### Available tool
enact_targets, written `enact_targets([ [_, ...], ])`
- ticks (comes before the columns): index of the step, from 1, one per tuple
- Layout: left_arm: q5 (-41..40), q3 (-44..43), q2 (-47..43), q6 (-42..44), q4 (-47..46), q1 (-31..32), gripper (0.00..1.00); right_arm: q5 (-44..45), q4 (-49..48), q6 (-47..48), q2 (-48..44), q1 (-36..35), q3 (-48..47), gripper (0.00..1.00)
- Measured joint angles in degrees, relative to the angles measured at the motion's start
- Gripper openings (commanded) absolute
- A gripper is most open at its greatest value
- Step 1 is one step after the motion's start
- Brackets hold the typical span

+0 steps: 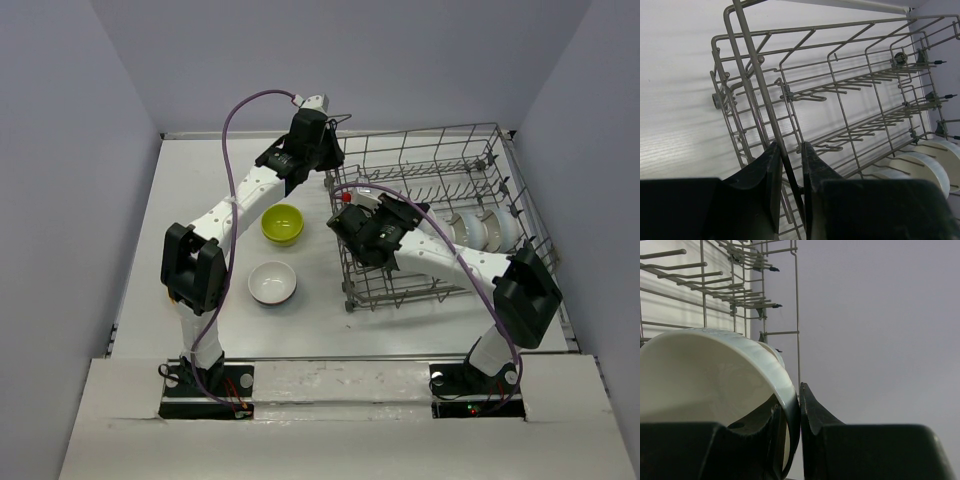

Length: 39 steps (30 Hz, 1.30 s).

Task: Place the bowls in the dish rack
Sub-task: Insert the bowl into the dish rack.

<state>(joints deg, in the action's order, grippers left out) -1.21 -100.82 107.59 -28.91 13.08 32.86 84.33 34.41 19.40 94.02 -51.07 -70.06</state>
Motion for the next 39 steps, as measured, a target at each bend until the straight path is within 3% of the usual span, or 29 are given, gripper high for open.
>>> enact_targets([
  [12,0.4,0.0,0.0,-0.1,0.0,-0.1,0.0,-0.1,0.0,0.3,0.0,0.0,0.0,0.08],
  [39,0.7,0.0,-0.5,-0.1,1.6,-0.2,0.0,-2.1,-0.1,-2.5,0.5,-1.5,0.0,0.11],
])
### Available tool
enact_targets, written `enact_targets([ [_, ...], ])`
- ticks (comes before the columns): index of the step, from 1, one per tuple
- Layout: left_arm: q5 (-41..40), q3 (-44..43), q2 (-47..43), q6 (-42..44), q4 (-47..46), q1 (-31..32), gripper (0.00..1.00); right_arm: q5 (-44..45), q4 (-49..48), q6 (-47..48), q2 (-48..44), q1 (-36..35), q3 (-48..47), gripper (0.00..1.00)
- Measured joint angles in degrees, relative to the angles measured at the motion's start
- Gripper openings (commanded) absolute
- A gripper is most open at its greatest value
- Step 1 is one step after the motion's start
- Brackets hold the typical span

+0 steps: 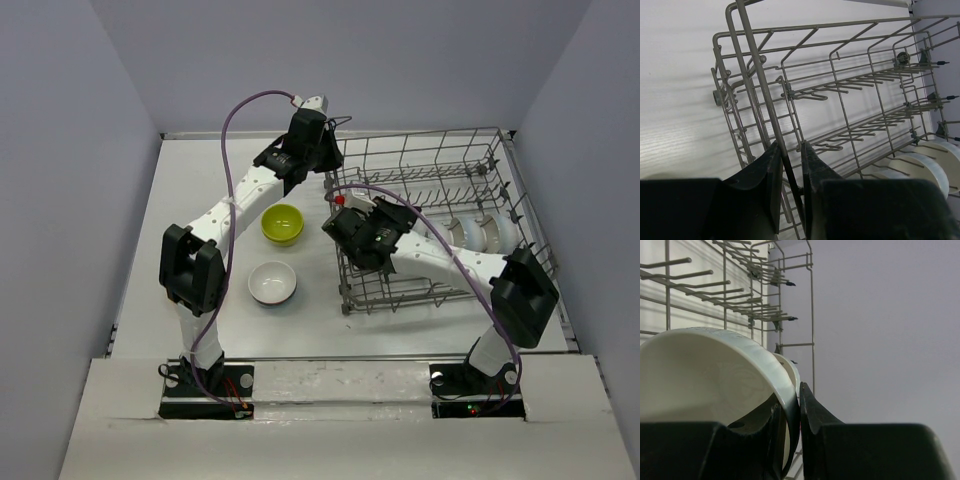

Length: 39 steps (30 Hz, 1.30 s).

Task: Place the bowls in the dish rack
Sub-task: Insert the bowl into the dish rack.

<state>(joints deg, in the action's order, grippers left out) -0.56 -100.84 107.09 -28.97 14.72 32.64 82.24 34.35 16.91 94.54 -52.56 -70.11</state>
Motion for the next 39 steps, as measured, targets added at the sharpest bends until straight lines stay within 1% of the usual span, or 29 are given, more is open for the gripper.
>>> enact_targets([
  [18,1.0,0.0,-0.8,0.1,1.9,0.3,0.0,0.2,-0.4,-1.4,-1.2,-1.5,1.7,0.1],
  [26,1.7,5.8,-4.3,-2.5,-1.5,0.2,0.0,-0.7,-3.1,-0.3,-5.2,-2.1,6.0,0.09],
  [32,2.7,12.4,-8.4,-5.8,-5.9,-0.5,0.0,-1.2,-3.9,0.8,-6.3,-2.7,7.3,0.08],
  [39,4.1,15.5,-10.8,-8.5,-7.0,-1.6,0.0,-1.7,-4.7,1.2,-6.8,-2.8,8.0,0.05],
])
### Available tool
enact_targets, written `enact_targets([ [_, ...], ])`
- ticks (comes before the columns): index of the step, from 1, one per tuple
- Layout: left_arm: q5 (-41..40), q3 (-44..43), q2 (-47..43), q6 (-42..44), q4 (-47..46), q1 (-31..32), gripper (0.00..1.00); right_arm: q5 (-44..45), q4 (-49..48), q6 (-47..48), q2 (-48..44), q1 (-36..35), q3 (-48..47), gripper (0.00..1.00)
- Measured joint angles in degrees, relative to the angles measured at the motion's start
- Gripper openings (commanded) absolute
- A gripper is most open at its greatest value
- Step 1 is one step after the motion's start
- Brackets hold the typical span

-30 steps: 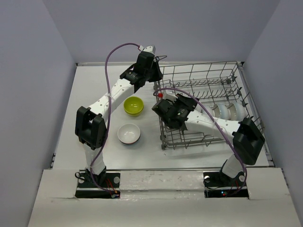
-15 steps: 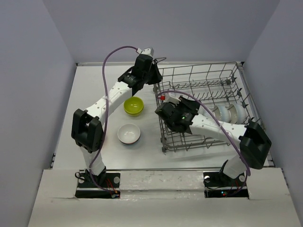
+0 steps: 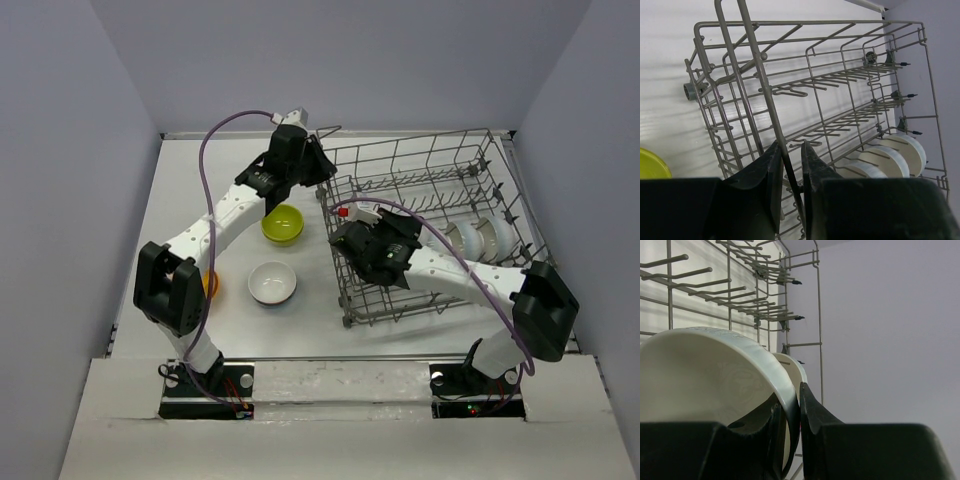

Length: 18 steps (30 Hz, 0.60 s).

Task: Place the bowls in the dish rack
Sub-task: Insert the bowl into the dish rack.

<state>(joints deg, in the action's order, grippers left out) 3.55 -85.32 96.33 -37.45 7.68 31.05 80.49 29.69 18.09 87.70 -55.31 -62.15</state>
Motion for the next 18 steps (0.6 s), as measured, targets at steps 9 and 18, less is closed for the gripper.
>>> enact_targets([
  [9,1.2,2.4,-2.1,-2.1,-0.6,-0.5,0.0,1.5,-2.3,1.9,0.6,0.6,0.9,0.02],
  [18,2.4,4.0,-3.3,-3.0,-1.0,-1.2,0.0,1.6,-4.9,3.8,0.5,0.9,2.3,0.01],
])
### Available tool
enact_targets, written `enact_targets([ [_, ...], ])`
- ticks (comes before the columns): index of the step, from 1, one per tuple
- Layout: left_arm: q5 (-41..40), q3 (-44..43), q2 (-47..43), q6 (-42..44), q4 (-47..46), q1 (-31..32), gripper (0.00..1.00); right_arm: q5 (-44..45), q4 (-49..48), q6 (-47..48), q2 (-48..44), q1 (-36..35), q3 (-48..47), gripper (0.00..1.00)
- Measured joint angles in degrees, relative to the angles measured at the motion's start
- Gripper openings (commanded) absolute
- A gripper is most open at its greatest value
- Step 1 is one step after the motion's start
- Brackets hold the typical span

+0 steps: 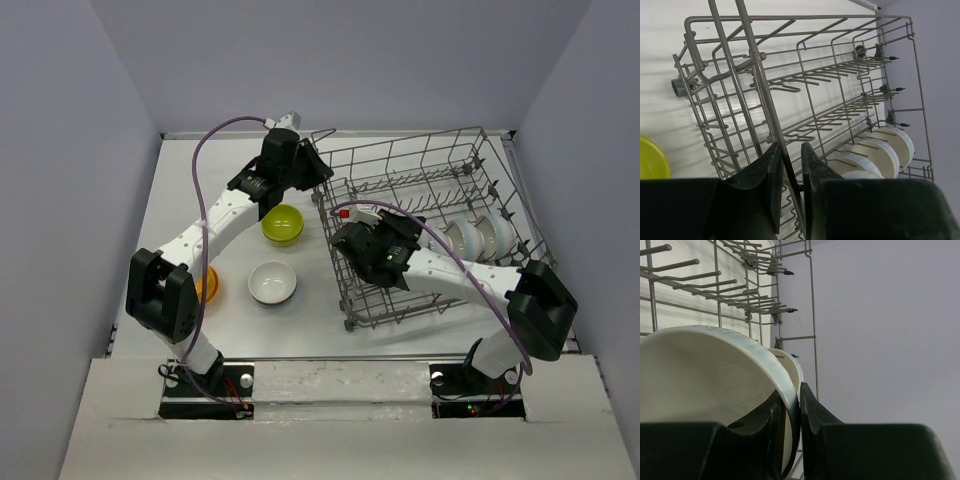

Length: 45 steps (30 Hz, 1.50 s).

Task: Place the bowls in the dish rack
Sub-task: Insert the bowl into the dish rack.

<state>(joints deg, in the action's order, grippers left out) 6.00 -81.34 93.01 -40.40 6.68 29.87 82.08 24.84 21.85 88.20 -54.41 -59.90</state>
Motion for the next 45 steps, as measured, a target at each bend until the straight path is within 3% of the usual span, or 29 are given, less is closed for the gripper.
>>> enact_targets([
  [13,1.9,0.0,0.0,-0.2,0.0,-0.8,0.0,0.1,-1.0,1.3,-0.1,0.0,-0.2,0.02],
  [28,2.3,0.0,0.0,-0.2,0.1,-0.9,0.0,0.0,-0.7,1.3,-0.2,-0.6,-0.3,0.3],
  [34,2.9,0.0,0.0,-0.2,0.5,-1.1,0.0,-2.1,5.6,-3.7,1.1,-0.8,-1.8,0.41],
  [45,3.5,0.0,-0.1,-0.2,0.7,-1.4,0.0,-6.3,15.4,-11.8,2.3,-1.3,-5.3,0.42],
])
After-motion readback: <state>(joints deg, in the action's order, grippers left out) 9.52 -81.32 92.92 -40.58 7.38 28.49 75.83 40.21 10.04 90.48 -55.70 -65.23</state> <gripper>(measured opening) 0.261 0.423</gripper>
